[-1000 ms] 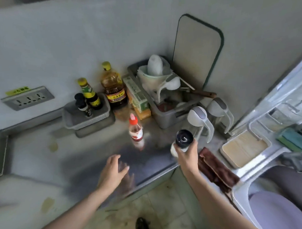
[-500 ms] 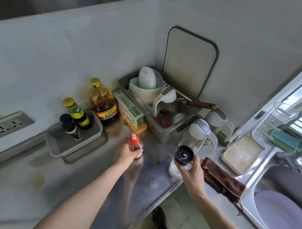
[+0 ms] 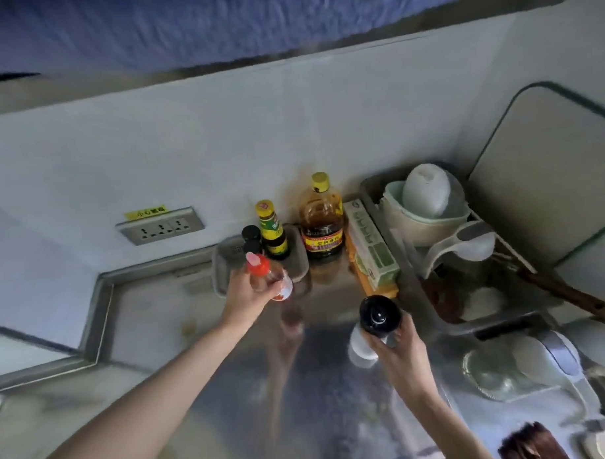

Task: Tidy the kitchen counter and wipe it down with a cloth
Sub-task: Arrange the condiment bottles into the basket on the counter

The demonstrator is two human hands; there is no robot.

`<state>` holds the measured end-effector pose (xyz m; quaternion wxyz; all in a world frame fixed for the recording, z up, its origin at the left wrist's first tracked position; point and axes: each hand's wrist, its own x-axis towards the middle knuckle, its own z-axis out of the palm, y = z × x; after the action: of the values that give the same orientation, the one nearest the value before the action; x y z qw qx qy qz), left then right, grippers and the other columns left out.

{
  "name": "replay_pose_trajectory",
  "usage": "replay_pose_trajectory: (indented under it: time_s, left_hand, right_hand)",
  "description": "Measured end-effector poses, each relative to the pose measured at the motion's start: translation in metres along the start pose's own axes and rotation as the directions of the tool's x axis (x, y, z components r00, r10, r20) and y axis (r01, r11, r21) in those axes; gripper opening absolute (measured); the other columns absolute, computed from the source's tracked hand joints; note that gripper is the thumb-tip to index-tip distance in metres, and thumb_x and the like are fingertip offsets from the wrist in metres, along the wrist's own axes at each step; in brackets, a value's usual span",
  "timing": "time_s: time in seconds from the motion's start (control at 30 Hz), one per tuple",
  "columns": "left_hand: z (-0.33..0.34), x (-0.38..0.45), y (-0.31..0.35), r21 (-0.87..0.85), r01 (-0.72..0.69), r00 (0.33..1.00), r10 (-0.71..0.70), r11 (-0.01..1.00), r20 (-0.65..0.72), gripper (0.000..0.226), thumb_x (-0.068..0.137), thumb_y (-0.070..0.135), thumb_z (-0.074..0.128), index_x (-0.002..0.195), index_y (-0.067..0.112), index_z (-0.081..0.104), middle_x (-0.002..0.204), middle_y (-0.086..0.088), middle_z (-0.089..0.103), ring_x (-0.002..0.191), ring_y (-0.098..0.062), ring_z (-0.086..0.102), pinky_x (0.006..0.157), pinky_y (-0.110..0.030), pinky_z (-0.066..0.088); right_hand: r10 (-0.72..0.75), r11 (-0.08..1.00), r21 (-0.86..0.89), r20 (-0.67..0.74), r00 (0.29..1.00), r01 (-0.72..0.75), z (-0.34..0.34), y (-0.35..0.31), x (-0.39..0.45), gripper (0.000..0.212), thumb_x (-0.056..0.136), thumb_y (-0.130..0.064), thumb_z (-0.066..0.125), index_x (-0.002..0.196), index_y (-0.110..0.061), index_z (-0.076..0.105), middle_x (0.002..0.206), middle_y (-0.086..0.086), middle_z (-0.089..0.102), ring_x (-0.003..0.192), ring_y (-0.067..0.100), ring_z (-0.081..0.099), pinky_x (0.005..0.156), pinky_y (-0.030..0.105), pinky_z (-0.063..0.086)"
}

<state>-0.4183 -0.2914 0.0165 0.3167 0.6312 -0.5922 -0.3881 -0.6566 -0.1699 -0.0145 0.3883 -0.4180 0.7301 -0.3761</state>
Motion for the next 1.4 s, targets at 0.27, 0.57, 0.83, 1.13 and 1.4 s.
replay_pose_trajectory:
  time_s: [0.27,0.57,0.83,1.13,1.4]
  left_hand:
    - [0.006,0.052,0.002,0.177,0.095,0.989,-0.073,0.980,-0.129,0.037,0.066,0.039,0.079,0.090,0.018,0.060,0.090,-0.005,0.063,0.087,-0.015,0.056,0.077,-0.035,0.046]
    - [0.030,0.080,-0.005,0.327,0.094,0.995,-0.079,0.940,-0.060,0.039,0.074,0.030,0.072,0.108,0.017,0.058,0.117,-0.007,0.048,0.099,-0.029,0.058,0.082,-0.037,0.047]
    - [0.035,0.079,-0.011,0.431,0.082,0.997,-0.077,0.899,-0.031,0.045,0.077,0.032,0.070,0.117,0.020,0.053,0.119,-0.010,0.041,0.102,-0.035,0.056,0.084,-0.040,0.048]
    - [0.029,0.071,-0.009,0.398,0.040,0.998,-0.018,0.917,-0.060,0.051,0.077,0.032,0.070,0.120,0.017,0.048,0.124,-0.009,0.045,0.108,-0.030,0.054,0.083,-0.042,0.048]
    - [-0.020,0.039,-0.048,0.432,0.097,0.989,-0.134,0.897,0.056,0.052,0.081,0.009,0.064,0.130,0.007,0.048,0.141,-0.012,0.039,0.129,-0.031,0.041,0.106,-0.036,0.036]
  right_hand:
    - [-0.030,0.999,0.021,0.129,0.991,0.027,0.030,-0.027,0.050,0.063,0.076,-0.030,0.075,0.130,-0.023,0.045,0.112,-0.002,0.066,0.104,0.018,0.061,0.086,0.038,0.049]
    - [0.056,0.998,0.034,0.108,0.993,-0.060,0.037,-0.023,0.062,0.056,0.076,-0.028,0.075,0.125,-0.028,0.047,0.104,-0.010,0.063,0.106,0.016,0.059,0.085,0.033,0.047]
    - [0.073,0.996,0.044,0.069,0.995,-0.077,0.036,-0.025,0.057,0.053,0.075,-0.027,0.075,0.121,-0.025,0.049,0.107,-0.008,0.064,0.107,0.017,0.059,0.090,0.038,0.049]
    - [0.052,0.999,0.010,0.043,0.998,-0.053,0.032,-0.029,0.038,0.050,0.074,-0.030,0.074,0.118,-0.025,0.050,0.109,-0.002,0.067,0.103,0.019,0.061,0.088,0.043,0.049]
    - [-0.084,0.996,-0.036,0.070,0.994,0.087,0.041,-0.067,0.024,0.058,0.073,-0.032,0.076,0.121,-0.026,0.045,0.116,-0.002,0.064,0.109,0.021,0.060,0.091,0.043,0.049]
